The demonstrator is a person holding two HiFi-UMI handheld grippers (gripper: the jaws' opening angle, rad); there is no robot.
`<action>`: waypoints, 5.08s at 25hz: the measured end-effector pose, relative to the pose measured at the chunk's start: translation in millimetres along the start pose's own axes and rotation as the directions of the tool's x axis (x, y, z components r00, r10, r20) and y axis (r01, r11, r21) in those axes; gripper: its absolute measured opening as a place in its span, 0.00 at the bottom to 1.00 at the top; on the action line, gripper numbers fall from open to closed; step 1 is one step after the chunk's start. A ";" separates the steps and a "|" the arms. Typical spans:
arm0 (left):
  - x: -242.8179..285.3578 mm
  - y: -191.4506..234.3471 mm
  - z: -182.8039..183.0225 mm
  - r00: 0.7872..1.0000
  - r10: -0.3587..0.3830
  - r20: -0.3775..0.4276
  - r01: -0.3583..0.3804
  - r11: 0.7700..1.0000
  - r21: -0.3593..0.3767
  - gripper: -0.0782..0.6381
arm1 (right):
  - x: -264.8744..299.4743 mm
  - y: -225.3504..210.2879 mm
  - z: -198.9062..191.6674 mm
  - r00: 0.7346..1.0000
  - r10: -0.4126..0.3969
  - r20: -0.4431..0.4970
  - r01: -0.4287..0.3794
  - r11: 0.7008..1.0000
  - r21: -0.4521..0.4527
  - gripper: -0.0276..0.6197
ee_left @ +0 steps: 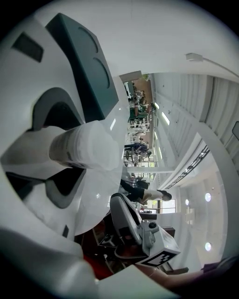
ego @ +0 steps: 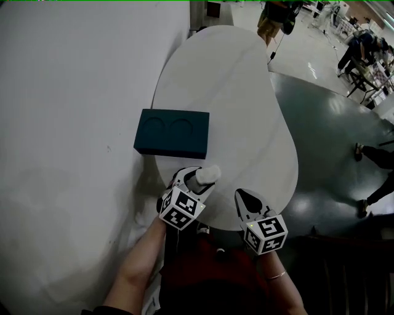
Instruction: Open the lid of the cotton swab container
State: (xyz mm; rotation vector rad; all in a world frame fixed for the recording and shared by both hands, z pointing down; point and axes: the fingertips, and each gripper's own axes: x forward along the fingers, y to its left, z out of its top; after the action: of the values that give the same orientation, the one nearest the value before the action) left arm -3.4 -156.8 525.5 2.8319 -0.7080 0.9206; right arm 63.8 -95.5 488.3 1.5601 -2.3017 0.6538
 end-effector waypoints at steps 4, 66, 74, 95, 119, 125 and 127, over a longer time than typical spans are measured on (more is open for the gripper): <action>-4.8 -5.4 5.8 1.000 -0.012 0.005 0.012 1.000 -0.001 0.46 | -2.6 4.9 10.4 1.000 0.018 0.016 -0.017 0.999 -0.042 0.07; 17.4 -76.8 67.9 0.990 -0.136 -0.040 0.140 0.982 0.129 0.46 | -21.6 15.1 42.2 0.779 0.040 -0.626 -0.616 0.231 -0.753 0.32; 20.1 -80.8 70.5 0.990 -0.141 -0.026 0.143 0.977 0.156 0.46 | -16.4 4.9 33.6 0.748 -0.024 -0.663 -0.650 0.179 -0.739 0.33; 21.5 -86.7 73.4 0.990 -0.135 0.037 0.125 0.973 0.196 0.46 | -19.4 1.0 30.1 0.709 -0.019 -0.705 -0.696 0.145 -0.703 0.33; 19.1 -86.5 63.2 0.991 -0.127 0.047 0.111 0.960 0.258 0.45 | -18.2 5.0 26.8 0.658 0.028 -0.753 -0.745 0.172 -0.645 0.34; 18.6 -79.1 59.2 0.990 -0.127 0.060 0.113 0.974 0.195 0.44 | -11.9 -2.4 39.9 0.705 0.009 -0.709 -0.698 0.185 -0.691 0.33; 18.5 -77.4 58.1 0.989 -0.129 0.065 0.116 0.977 0.179 0.44 | -9.2 -4.7 42.7 0.714 0.000 -0.700 -0.688 0.188 -0.701 0.33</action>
State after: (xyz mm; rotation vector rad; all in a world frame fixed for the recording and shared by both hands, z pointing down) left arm 75.9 -107.9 493.7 3.0377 -0.4736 0.9014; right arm 72.4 -111.6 448.4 0.1009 -1.8365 -0.2715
